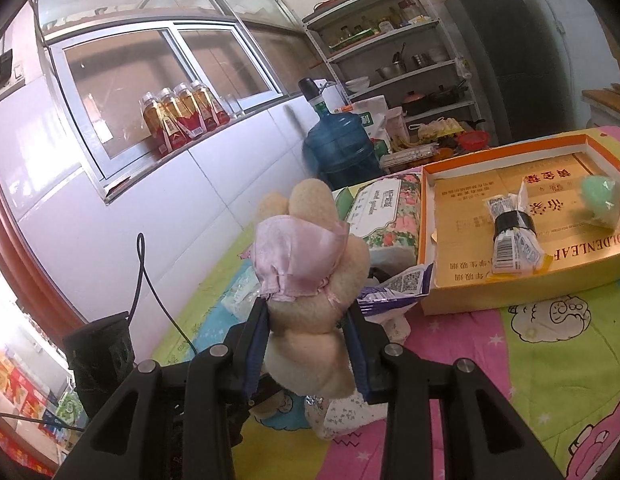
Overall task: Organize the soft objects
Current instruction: 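Grasp the purple-bow plush bear with the left gripper while the right gripper grasps the pink-hatted bunny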
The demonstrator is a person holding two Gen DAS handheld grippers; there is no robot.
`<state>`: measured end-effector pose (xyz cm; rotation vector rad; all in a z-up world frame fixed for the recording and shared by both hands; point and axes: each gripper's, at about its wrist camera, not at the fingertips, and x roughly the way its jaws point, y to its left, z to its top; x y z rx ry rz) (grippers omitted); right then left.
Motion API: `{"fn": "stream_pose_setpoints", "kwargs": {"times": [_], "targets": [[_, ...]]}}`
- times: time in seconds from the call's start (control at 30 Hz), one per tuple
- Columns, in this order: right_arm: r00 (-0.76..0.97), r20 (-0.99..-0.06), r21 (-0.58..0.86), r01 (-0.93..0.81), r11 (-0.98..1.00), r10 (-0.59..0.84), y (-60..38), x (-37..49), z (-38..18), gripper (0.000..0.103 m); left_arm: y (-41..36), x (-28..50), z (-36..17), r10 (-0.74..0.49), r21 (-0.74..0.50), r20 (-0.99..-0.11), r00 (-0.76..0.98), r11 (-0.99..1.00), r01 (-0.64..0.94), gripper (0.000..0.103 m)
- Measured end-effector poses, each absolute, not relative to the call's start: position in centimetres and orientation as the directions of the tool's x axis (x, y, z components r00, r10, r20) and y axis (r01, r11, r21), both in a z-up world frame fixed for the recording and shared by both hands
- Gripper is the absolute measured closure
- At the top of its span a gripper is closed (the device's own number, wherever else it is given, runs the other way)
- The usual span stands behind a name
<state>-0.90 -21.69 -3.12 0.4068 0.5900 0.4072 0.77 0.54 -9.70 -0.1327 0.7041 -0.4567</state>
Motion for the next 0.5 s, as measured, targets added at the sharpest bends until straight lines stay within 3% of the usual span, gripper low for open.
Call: {"fn": "stream_pose_setpoints", "kwargs": {"times": [0.5], "targets": [[0.774, -0.418, 0.469, -0.264, 0.843, 0.475, -22.0, -2.0, -2.3, 0.066, 1.7, -1.3, -5.2, -0.475, -0.282, -0.491, 0.731, 0.88, 0.382, 0.056]]}}
